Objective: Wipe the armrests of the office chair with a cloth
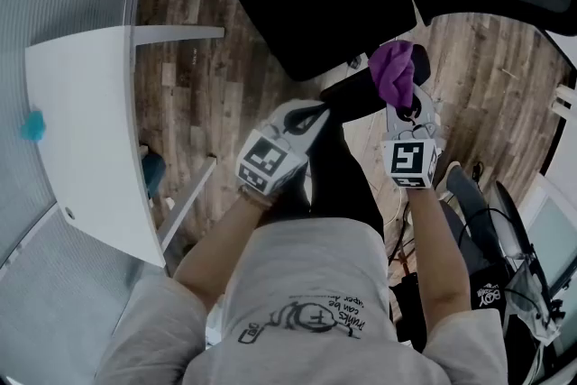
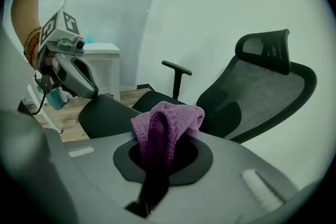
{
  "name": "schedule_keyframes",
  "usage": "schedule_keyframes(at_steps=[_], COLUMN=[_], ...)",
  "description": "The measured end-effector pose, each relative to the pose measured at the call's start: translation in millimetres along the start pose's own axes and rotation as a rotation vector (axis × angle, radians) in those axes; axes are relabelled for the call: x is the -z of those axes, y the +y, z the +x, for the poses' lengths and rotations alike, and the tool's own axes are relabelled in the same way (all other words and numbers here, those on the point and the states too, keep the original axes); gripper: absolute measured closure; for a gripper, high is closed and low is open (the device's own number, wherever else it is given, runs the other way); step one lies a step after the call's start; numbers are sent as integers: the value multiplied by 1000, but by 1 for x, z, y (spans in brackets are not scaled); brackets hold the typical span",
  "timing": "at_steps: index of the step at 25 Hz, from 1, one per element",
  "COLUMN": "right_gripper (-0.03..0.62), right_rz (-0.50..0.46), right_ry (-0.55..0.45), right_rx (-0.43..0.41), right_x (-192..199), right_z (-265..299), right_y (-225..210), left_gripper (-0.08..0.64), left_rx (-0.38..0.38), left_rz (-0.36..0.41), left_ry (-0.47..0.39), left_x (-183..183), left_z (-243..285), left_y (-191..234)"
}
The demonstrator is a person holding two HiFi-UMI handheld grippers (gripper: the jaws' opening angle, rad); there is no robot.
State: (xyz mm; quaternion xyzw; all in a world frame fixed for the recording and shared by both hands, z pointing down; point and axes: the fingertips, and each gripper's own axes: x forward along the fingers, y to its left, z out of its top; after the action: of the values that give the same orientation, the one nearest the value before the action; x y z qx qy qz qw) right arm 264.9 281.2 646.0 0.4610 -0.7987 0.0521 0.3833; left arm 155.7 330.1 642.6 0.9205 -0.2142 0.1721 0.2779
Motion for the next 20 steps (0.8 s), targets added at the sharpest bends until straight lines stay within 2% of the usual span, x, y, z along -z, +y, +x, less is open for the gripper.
schedule_keyframes(at_steps=[8, 11, 17, 20], right_gripper=[568, 568, 568, 568], right_rz=[-13, 8, 32, 107], right_ry=[-89, -93, -86, -74], right_rx=[-164, -184, -218, -237], right_x=[-32, -37, -40, -38], right_z=[-13, -14, -15, -13], right_y=[82, 102, 98, 77], left_gripper=[560, 560, 560, 560], left_rx=[-9, -11, -17, -21], left_rz=[-7, -12, -6, -10], left_ry=[4, 3, 23, 37], left_x=[-3, 0, -2, -16], left_z=[9, 6, 6, 17], left_y=[-2, 1, 1, 1])
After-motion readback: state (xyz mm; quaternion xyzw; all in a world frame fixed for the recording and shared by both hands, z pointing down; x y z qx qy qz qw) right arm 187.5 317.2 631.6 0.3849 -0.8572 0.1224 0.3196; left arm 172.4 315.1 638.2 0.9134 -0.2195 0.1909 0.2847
